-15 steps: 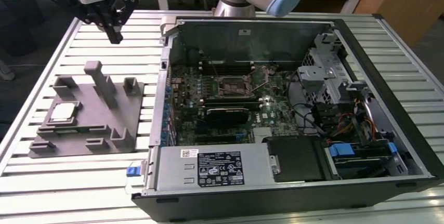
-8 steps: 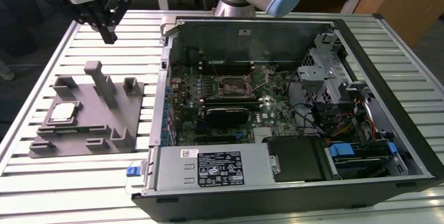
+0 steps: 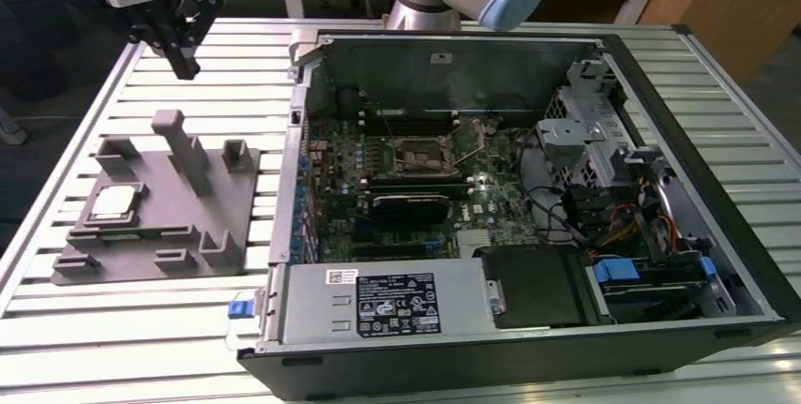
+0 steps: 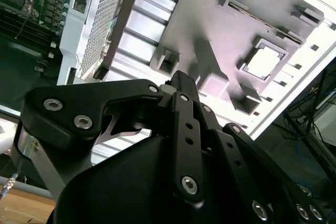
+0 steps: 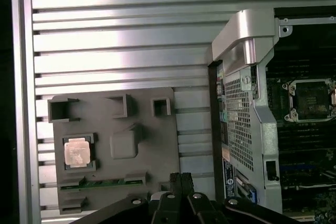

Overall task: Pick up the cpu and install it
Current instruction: 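Reach for the cpu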

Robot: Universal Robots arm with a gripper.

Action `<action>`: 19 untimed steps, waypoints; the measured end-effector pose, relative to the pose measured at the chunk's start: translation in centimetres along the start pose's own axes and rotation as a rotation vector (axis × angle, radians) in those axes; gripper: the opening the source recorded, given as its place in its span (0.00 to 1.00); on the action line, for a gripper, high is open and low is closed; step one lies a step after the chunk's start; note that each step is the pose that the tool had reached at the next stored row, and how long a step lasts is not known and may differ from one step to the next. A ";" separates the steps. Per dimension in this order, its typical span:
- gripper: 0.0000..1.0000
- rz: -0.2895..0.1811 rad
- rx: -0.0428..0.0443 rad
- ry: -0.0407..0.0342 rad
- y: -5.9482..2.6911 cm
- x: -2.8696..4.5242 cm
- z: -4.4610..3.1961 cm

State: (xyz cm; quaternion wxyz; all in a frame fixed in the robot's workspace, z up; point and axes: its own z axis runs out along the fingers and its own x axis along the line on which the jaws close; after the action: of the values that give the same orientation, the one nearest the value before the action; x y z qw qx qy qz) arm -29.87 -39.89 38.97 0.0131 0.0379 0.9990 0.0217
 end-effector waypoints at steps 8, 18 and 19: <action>0.11 0.000 -0.0001 0.0000 -0.08 1.04 0.00; 0.11 0.000 0.0000 0.0000 -0.18 2.30 -0.01; 0.11 0.000 0.0000 0.0000 -0.19 2.45 -0.01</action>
State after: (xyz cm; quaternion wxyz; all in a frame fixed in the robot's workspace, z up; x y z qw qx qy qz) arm -32.33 -39.89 38.91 0.0131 0.0379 0.9990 0.0217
